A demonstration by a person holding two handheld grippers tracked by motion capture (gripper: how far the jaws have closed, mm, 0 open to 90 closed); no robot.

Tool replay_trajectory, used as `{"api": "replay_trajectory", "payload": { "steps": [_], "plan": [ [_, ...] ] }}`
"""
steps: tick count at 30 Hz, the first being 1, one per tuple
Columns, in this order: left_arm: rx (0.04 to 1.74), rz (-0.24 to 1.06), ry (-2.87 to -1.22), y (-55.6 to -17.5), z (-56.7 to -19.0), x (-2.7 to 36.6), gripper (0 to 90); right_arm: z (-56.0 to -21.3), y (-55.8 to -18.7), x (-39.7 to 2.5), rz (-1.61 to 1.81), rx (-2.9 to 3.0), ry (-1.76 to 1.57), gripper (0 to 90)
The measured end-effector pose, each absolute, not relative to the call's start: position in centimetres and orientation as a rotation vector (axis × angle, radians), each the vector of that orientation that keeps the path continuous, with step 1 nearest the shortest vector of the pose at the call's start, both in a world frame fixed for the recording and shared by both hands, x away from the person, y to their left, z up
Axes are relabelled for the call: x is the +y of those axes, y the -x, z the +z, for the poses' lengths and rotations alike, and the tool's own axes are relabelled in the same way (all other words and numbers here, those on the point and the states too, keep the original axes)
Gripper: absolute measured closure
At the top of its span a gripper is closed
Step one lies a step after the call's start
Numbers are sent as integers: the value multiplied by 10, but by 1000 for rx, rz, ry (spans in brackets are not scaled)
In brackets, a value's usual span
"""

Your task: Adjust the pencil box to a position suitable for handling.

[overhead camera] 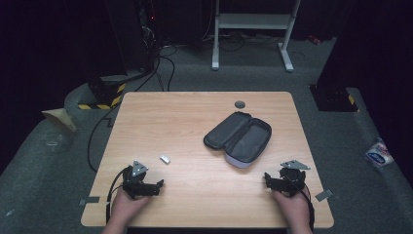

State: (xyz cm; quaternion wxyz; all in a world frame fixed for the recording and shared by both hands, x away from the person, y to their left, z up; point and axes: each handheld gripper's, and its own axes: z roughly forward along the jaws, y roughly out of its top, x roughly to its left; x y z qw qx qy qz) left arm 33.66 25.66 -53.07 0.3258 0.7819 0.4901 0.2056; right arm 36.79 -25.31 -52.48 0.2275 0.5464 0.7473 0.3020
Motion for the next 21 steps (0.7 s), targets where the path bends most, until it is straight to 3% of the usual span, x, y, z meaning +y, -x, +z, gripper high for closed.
{"api": "replay_trajectory", "payload": {
  "steps": [14,17,19,21],
  "plan": [
    [1293,539,-2047,-338,-531,256,3,-525,-369,-253,829,2055,-1507,83],
    [1294,539,-2046,-338,-531,256,3,-524,-367,-254,838,2047,-1501,142],
    [1295,540,-2046,-338,-530,256,3,-523,-364,-255,854,2044,-1480,235],
    [1294,540,-2046,-339,-530,256,3,-523,-364,-256,854,2042,-1484,248]
  ]
}}
